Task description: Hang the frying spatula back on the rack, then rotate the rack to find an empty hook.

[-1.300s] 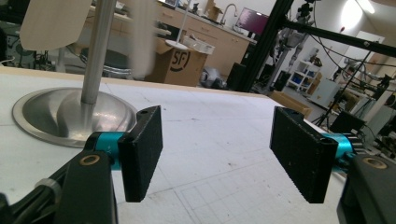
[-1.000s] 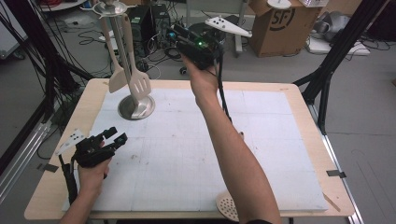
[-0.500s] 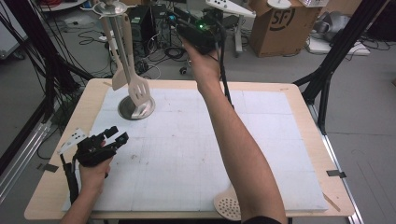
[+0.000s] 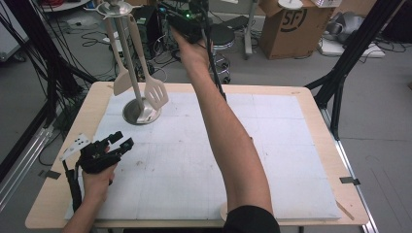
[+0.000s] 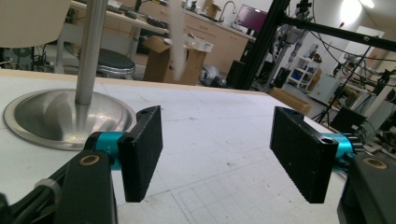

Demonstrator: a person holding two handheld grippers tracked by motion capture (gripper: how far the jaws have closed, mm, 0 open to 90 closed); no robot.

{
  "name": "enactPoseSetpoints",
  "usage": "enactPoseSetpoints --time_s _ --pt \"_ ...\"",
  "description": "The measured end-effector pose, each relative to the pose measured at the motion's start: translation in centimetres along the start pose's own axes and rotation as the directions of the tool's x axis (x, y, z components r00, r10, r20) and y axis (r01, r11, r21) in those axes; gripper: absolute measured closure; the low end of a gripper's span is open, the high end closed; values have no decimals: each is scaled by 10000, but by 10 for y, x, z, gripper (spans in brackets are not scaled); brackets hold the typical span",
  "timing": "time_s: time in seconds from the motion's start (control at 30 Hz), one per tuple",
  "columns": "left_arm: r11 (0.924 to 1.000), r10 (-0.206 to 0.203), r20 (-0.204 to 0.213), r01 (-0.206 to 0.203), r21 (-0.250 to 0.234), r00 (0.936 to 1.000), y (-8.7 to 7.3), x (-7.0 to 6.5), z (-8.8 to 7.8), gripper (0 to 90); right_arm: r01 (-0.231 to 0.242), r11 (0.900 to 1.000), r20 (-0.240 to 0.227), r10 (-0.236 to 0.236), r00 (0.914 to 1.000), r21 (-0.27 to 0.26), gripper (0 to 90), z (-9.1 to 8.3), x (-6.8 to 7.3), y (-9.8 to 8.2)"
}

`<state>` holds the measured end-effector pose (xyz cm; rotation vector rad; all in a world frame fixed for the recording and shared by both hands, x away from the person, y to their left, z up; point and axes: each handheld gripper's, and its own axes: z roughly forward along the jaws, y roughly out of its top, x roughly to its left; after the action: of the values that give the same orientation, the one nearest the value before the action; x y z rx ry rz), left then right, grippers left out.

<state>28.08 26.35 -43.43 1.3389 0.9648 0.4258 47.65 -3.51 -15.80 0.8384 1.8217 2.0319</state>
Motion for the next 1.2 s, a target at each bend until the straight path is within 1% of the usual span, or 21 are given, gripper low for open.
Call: enactPoseSetpoints --time_s 0.03,0.13,0.33,0.43,0.6,0.73,0.8,0.87,0.97,1.1,1.17,1.2 --pt "10000 6 31 -6 -20 10000 0 0 0 349 -172 9998 -145 171 9997 -46 894 4 0 -2" --pt "10000 23 62 -23 -34 10000 0 -1 -1 349 -507 9987 -308 505 9983 -57 900 12 -1 -7" --pt "10000 -41 70 42 -89 10000 0 -1 0 350 -521 9986 -353 521 9980 24 900 23 -1 -13" --pt "9999 -41 72 42 -92 10000 0 -1 -1 349 -560 9983 -405 567 9976 177 900 30 0 -19" --pt "9999 -27 81 28 -124 10000 1 -1 -1 350 -803 9961 -543 822 9951 366 900 44 1 -33" --pt "10000 24 105 -23 -84 9999 1 -1 -2 350 -805 9953 -617 838 9946 531 900 53 3 -41" --pt "9999 -15 89 16 -104 10000 1 -1 -3 350 -857 9949 -588 887 9943 524 900 56 2 -45" --pt "10000 25 109 -24 -92 9999 1 0 -4 350 -1052 9933 -694 1083 9917 471 900 57 1 -46" --pt "10000 14 95 -13 -79 10000 1 0 -4 350 -892 9944 -822 937 9922 571 900 57 5 -45" --pt "9999 -12 78 13 -109 10000 1 -1 -5 350 -684 9956 -1183 755 9901 635 900 59 17 -46" --pt "9999 -27 71 28 -121 10000 1 -1 -4 350 -568 9962 -1308 650 9893 655 900 61 22 -48" --pt "10000 -17 67 17 -92 10000 1 -1 -4 350 -593 9961 -1313 676 9890 659 900 63 25 -49"
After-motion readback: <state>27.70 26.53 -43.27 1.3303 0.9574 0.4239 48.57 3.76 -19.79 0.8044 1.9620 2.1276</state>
